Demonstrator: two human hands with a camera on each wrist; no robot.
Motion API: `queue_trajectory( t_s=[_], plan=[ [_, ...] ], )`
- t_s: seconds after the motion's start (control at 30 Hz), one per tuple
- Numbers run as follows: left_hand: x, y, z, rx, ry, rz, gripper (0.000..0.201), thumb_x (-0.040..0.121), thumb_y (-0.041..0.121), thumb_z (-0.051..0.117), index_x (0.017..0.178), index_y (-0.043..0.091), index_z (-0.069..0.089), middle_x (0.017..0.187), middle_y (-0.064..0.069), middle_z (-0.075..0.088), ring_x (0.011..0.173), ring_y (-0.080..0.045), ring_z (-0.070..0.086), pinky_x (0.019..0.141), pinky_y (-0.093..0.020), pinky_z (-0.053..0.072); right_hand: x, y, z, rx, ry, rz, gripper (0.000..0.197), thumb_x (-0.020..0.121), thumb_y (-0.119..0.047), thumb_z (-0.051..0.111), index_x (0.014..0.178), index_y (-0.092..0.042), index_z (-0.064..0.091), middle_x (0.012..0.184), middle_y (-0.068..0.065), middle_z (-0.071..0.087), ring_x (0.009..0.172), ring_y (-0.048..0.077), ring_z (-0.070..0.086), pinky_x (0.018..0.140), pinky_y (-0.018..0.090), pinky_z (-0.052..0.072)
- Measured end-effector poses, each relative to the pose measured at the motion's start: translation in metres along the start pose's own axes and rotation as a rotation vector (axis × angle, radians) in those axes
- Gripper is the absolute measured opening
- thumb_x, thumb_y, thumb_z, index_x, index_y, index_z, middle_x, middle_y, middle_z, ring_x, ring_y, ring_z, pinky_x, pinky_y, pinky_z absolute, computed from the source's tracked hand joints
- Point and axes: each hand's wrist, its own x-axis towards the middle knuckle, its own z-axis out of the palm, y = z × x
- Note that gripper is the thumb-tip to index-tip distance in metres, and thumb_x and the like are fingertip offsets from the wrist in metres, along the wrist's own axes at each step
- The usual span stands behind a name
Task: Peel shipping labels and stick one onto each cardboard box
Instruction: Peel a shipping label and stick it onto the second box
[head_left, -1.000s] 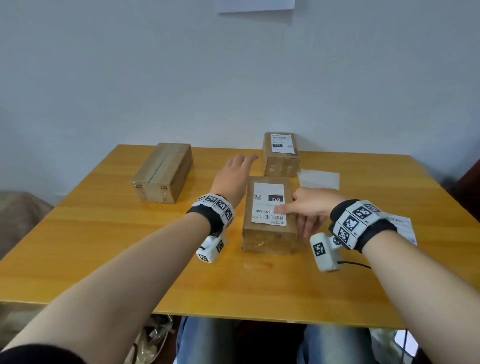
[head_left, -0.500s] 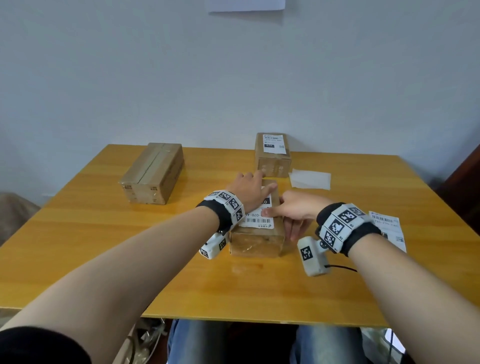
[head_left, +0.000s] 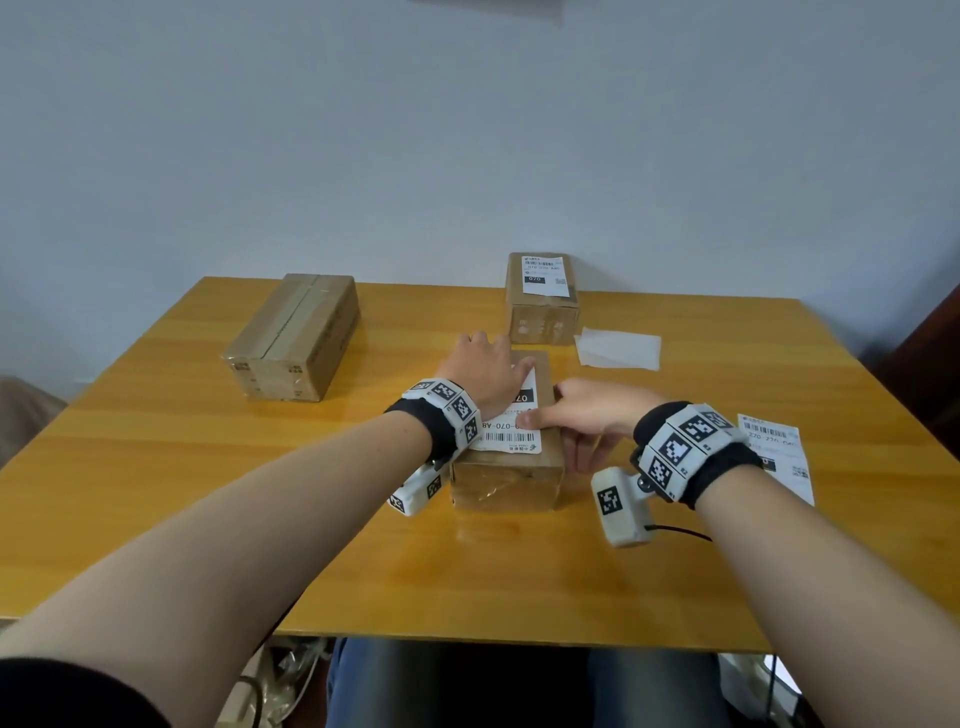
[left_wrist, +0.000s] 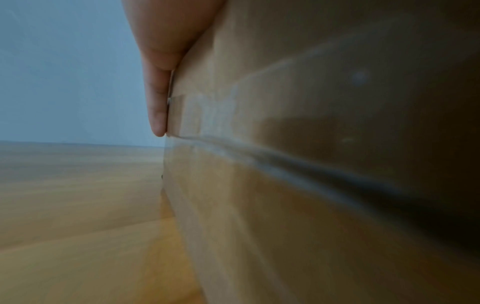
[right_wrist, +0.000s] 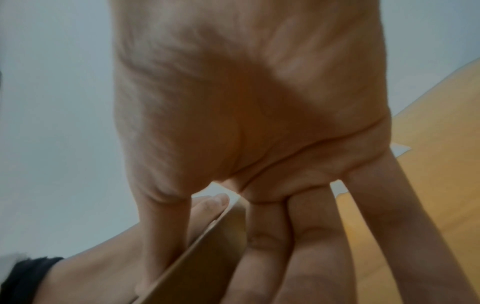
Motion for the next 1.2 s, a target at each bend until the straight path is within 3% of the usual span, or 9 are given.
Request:
queue_trajectory(
  t_s=[0.1, 0.27, 0.43, 0.57, 0.67, 0.9, 1.0, 1.07, 1.2],
  plan=[
    [0.005, -0.002, -0.001, 0.078, 0.020, 0.076, 0.069, 0.103, 0.053, 0.004, 0.128, 0.013, 0.055, 0.114, -0.016, 0.063, 0.096, -0.035, 0.057, 0.084, -0.046, 0.049, -0.001, 0.003, -0.002, 0.035, 0.003, -0.029, 0.046, 0.098, -0.054, 0.064, 0.109, -0.009, 0.065, 0.078, 0.018, 0.078, 0.064, 0.027, 0.075, 0.076, 0.046, 0.064],
    [0.000, -0.003, -0.012, 0.088, -0.007, 0.034, 0.032, 0.110, 0.026, 0.031, 0.130, 0.015, 0.054, 0.107, -0.011, 0.060, 0.089, -0.032, 0.060, 0.069, -0.041, 0.047, -0.007, 0.007, -0.002, 0.092, 0.019, -0.067, 0.037, 0.093, -0.054, 0.071, 0.103, -0.021, 0.057, 0.092, 0.021, 0.079, 0.075, 0.032, 0.075, 0.082, 0.055, 0.064],
    [0.006, -0.004, -0.016, -0.022, 0.021, -0.017, 0.049, 0.112, 0.036, 0.022, 0.111, 0.006, 0.060, 0.087, -0.011, 0.058, 0.078, -0.030, 0.058, 0.069, -0.040, 0.050, -0.009, 0.009, -0.001, 0.132, 0.021, -0.083, 0.033, 0.091, -0.054, 0.073, 0.100, -0.028, 0.054, 0.104, 0.023, 0.077, 0.080, 0.034, 0.074, 0.087, 0.059, 0.061],
    [0.009, -0.004, -0.021, 0.045, 0.023, 0.023, 0.041, 0.113, 0.029, 0.026, 0.115, 0.010, 0.063, 0.081, -0.007, 0.057, 0.079, -0.029, 0.065, 0.072, -0.042, 0.058, -0.006, 0.012, -0.001, 0.160, 0.028, -0.084, 0.037, 0.089, -0.053, 0.075, 0.103, -0.027, 0.053, 0.104, 0.022, 0.078, 0.079, 0.032, 0.075, 0.087, 0.058, 0.062],
    [0.015, -0.006, -0.027, 0.057, 0.006, 0.010, 0.045, 0.113, 0.032, 0.028, 0.105, 0.012, 0.067, 0.070, -0.006, 0.051, 0.080, -0.033, 0.068, 0.070, -0.044, 0.057, -0.004, 0.013, -0.002, 0.167, 0.028, -0.082, 0.040, 0.088, -0.053, 0.076, 0.106, -0.027, 0.052, 0.104, 0.021, 0.078, 0.079, 0.032, 0.075, 0.086, 0.058, 0.062],
    [0.024, -0.008, -0.029, 0.085, 0.055, 0.009, 0.041, 0.113, 0.029, 0.032, 0.121, 0.015, 0.069, 0.063, -0.002, 0.046, 0.078, -0.030, 0.068, 0.072, -0.043, 0.060, 0.005, 0.016, -0.003, 0.162, 0.016, -0.065, 0.042, 0.087, -0.051, 0.077, 0.107, -0.026, 0.050, 0.103, 0.021, 0.078, 0.091, 0.040, 0.077, 0.083, 0.055, 0.064],
    [0.028, -0.009, -0.031, 0.094, 0.081, 0.021, 0.040, 0.113, 0.032, 0.033, 0.124, 0.019, 0.069, 0.063, -0.002, 0.044, 0.081, -0.030, 0.068, 0.073, -0.043, 0.060, 0.015, 0.022, -0.003, 0.190, 0.024, -0.060, 0.057, 0.085, -0.052, 0.079, 0.121, -0.022, 0.046, 0.103, 0.019, 0.079, 0.089, 0.035, 0.078, 0.080, 0.050, 0.065],
    [0.031, -0.010, -0.031, 0.081, 0.078, 0.027, 0.038, 0.113, 0.031, 0.034, 0.124, 0.020, 0.069, 0.063, -0.002, 0.042, 0.083, -0.031, 0.067, 0.075, -0.043, 0.059, 0.020, 0.027, -0.003, 0.226, 0.029, -0.062, 0.071, 0.081, -0.053, 0.082, 0.130, -0.020, 0.042, 0.102, 0.017, 0.079, 0.088, 0.034, 0.079, 0.076, 0.047, 0.066],
    [0.035, -0.012, -0.030, -0.046, 0.034, -0.047, 0.039, 0.112, 0.030, 0.037, 0.114, 0.013, 0.072, 0.061, -0.003, 0.042, 0.085, -0.035, 0.068, 0.074, -0.044, 0.057, 0.024, 0.032, -0.003, 0.262, 0.032, -0.070, 0.076, 0.077, -0.054, 0.084, 0.132, -0.021, 0.042, 0.104, 0.017, 0.079, 0.088, 0.033, 0.079, 0.073, 0.046, 0.066]
  ],
)
